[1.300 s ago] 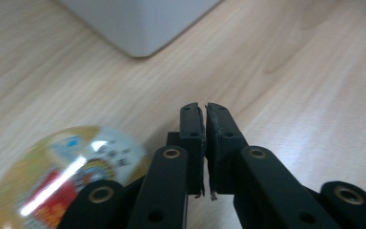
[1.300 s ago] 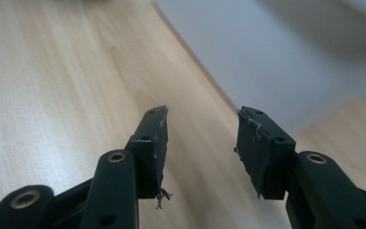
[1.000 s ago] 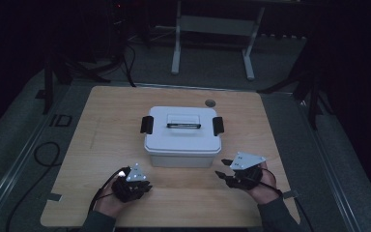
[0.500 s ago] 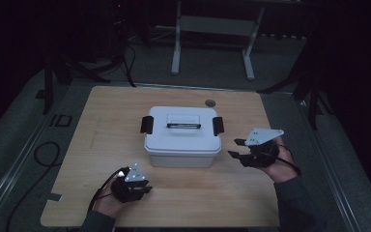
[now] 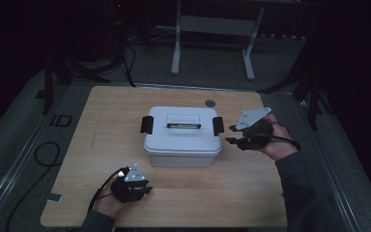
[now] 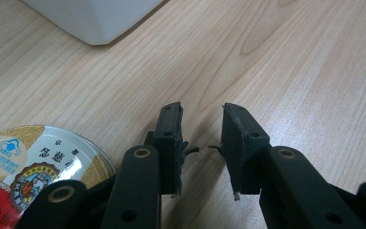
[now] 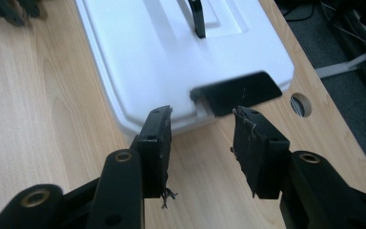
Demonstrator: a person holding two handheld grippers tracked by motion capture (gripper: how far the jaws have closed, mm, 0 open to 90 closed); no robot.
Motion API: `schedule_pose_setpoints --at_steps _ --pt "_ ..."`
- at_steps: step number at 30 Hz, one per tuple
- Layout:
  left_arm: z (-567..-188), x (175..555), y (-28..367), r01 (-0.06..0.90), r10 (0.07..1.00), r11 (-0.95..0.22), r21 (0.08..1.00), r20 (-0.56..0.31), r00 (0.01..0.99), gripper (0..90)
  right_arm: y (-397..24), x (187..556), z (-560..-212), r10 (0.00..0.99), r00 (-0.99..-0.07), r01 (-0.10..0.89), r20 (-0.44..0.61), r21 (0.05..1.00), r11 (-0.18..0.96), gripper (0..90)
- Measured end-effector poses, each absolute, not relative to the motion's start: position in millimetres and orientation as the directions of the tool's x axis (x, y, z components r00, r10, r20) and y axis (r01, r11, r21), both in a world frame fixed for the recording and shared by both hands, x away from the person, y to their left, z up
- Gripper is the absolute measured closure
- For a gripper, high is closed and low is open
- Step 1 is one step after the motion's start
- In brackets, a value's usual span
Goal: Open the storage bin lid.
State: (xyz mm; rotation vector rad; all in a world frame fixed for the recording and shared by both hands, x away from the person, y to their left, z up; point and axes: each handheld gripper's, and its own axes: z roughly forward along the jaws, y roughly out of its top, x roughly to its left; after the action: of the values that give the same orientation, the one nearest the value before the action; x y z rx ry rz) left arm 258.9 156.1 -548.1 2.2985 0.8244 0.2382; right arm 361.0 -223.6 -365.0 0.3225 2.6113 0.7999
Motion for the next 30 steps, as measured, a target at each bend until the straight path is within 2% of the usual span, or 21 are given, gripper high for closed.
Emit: schedule_pose_setpoints --at_steps 12,30 --pt "-548 259 156 0.498 0.616 -0.568 0.656 -0.062 0.785 68.1 -195 379 -346 0.23 -0.918 0.036 -0.324 0.509 0.86 57.5" --pt "-549 259 157 0.499 0.612 -0.565 0.658 -0.072 0.787 68.1 -159 394 -330 0.147 -0.932 -0.005 -0.331 0.418 0.908 57.7"
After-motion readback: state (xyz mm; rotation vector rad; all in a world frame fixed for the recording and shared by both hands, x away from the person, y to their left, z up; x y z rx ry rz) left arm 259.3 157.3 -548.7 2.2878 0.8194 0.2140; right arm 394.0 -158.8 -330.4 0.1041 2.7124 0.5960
